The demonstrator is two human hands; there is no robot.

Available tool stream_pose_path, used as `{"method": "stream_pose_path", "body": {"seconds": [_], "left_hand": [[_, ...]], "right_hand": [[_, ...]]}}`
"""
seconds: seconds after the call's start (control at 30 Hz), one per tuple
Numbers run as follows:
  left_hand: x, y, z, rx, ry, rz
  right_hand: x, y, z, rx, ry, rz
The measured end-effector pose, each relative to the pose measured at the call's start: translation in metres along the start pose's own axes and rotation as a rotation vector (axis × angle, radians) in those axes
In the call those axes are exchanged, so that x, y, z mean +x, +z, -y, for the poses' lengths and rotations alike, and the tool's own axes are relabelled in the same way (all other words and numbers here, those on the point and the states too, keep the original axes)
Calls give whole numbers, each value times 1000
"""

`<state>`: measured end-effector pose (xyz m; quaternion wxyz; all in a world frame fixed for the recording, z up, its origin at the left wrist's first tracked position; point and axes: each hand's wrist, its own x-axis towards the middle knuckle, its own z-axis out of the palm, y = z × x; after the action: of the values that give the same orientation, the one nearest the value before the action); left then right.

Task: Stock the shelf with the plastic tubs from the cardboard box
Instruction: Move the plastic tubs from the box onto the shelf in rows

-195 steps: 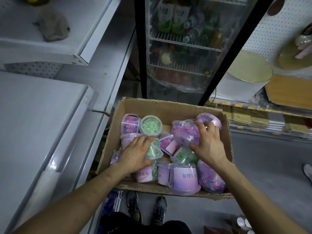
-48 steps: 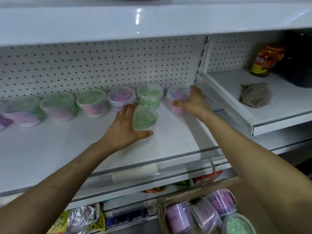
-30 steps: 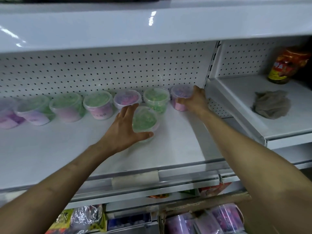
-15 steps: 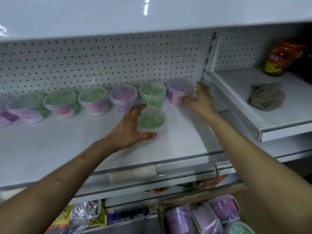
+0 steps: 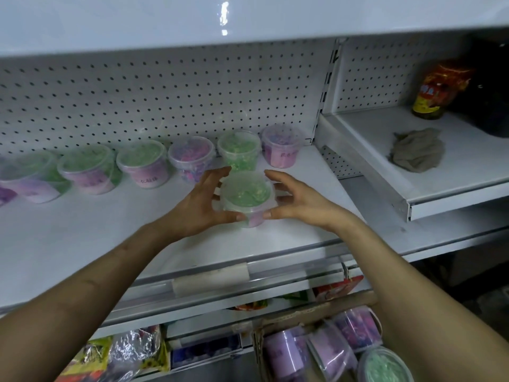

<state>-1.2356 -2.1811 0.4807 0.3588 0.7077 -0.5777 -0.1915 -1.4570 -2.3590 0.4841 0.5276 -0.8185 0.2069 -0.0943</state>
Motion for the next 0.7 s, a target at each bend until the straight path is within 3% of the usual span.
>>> {"method": "stream_pose_path", "body": {"seconds": [0.37, 0.7], "left_hand": [[8, 1, -6, -94, -20, 9], [25, 23, -16, -127, -10, 46]], "right_hand": [[6, 7, 11, -1, -16, -59], [-1, -7, -8, -41, -12, -244]]}}
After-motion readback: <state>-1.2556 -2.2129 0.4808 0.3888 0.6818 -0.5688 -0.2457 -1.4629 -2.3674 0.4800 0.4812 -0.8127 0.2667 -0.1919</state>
